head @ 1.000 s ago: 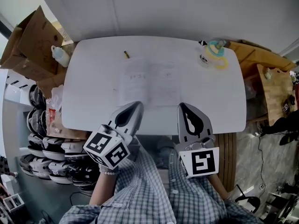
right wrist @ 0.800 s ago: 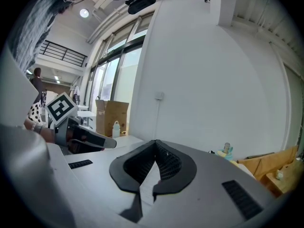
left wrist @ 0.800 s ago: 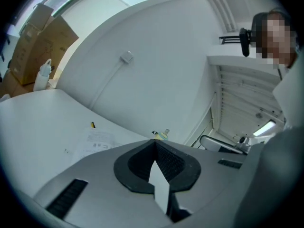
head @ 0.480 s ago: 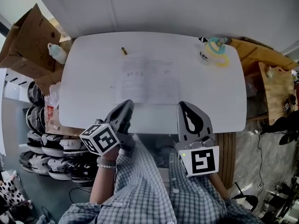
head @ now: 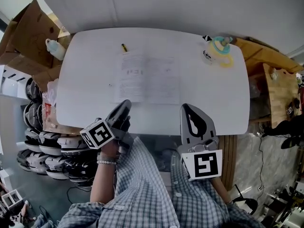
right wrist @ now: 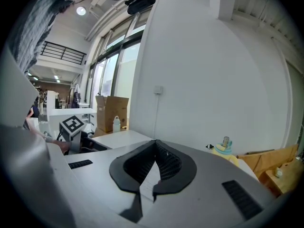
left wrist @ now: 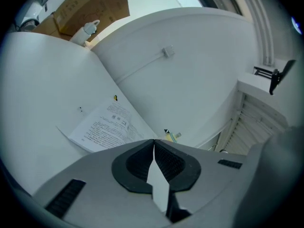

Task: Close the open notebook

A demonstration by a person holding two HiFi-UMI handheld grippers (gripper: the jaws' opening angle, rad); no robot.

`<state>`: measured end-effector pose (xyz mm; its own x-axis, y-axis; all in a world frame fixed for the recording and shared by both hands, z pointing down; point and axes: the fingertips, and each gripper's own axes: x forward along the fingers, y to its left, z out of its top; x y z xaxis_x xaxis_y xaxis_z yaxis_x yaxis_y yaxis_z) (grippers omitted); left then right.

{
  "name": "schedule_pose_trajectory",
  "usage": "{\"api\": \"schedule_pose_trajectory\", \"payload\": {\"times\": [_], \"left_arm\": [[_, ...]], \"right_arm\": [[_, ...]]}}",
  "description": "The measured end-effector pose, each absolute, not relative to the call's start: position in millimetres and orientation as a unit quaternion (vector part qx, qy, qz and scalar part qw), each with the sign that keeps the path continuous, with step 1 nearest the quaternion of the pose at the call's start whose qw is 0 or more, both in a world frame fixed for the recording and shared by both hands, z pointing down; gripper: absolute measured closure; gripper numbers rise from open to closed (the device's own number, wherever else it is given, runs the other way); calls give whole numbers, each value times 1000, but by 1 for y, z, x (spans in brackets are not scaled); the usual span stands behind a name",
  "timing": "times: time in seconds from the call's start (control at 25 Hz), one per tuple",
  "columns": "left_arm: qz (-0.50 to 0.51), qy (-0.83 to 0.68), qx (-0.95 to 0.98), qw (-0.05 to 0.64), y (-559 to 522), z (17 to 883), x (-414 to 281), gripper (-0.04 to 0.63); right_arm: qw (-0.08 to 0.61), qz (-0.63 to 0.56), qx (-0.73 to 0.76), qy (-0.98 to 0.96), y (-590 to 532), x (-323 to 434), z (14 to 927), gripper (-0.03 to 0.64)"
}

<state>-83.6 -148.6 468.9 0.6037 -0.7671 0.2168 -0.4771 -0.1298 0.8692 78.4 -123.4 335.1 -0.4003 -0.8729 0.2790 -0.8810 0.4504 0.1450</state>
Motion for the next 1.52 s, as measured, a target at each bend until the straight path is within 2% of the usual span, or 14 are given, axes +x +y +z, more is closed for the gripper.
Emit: {"api": "schedule_pose_trajectory", "payload": {"times": [0.2,0.28,0.36,0.96,1.52], "left_arm": [[-133,-419,732,521,-149,485,-82,589],[-134,-410,732,527,-150,488,-80,513],[-126,-408,734,528,-150,493,-78,492],[-147,-389,652,634,-146,557,-70,456],[-185,-398,597,671,-149,593,-69,426]], "right_arm": [[163,12,521,-838,-125,81,339,604],[164,14,519,-839,-126,81,340,604],[166,16,518,-839,-126,82,342,604],[175,32,514,-839,-134,94,356,604],[183,38,519,-834,-134,111,361,604]]}}
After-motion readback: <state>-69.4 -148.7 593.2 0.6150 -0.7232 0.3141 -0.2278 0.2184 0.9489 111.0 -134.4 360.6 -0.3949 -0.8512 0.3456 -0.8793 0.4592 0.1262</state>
